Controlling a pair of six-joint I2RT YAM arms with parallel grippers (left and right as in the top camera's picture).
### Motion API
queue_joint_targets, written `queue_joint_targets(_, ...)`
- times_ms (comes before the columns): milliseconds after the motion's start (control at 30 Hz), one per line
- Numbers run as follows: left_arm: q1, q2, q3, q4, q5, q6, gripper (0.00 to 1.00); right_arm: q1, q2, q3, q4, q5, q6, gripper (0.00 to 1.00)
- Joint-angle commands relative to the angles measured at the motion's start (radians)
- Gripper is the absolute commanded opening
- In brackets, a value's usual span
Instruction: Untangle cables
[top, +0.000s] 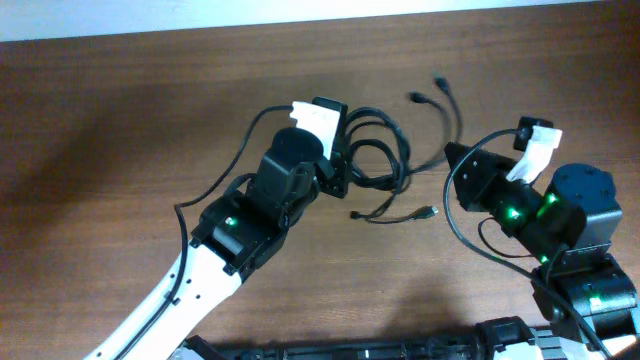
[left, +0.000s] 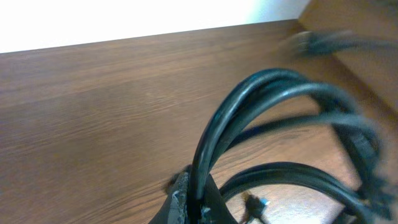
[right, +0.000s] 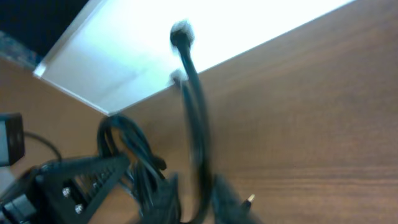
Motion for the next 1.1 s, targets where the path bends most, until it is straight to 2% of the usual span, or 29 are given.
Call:
queue_joint_targets(0,0.016,-0.015,0.013,-0.001,-0.059,0.029,0.00,-0.006,-0.012,0.018,-0.037,0.037,-0.012,0.76)
queue_joint_targets(67,0.015,-0.015,0.013,-0.001,-0.055,0.080,0.00,-0.005,-0.011,0.018,-0.052,0.033,-0.080,0.83)
queue_joint_targets(200,0.015,-0.015,0.013,0.008,-0.021,0.116,0.00,-0.006,-0.011,0.018,-0.048,-0.021,-0.209,0.84)
queue_joint_targets(333,0.015,-0.015,0.013,0.067,0.225,0.288,0.00,-0.006,-0.010,0.018,-0.051,-0.127,-0.391,0.83)
queue_joint_targets(433,0.015,-0.015,0.013,0.087,0.359,0.370,0.00,-0.005,-0.006,0.018,-0.060,-0.163,-0.486,0.72)
queue_joint_targets(500,0.015,-0.015,0.013,0.090,0.381,0.384,0.00,-0.005,0.000,0.018,-0.063,-0.163,-0.510,0.67)
queue_joint_targets(667,0.015,-0.015,0.013,0.090,0.381,0.383,0.00,-0.005,0.030,0.018,-0.074,-0.166,-0.512,0.54)
queue_joint_targets(833,0.015,-0.015,0.013,0.093,0.369,0.383,0.00,-0.005,0.047,0.018,-0.074,-0.178,-0.513,0.52)
queue_joint_targets(900,0.015,-0.015,0.013,0.097,0.369,0.382,0.00,-0.005,0.047,0.018,-0.075,-0.178,-0.515,0.44)
queue_joint_targets(1067,0.016,-0.015,0.013,0.125,0.335,0.287,0.00,-0.005,0.047,0.018,-0.077,-0.178,-0.515,0.33)
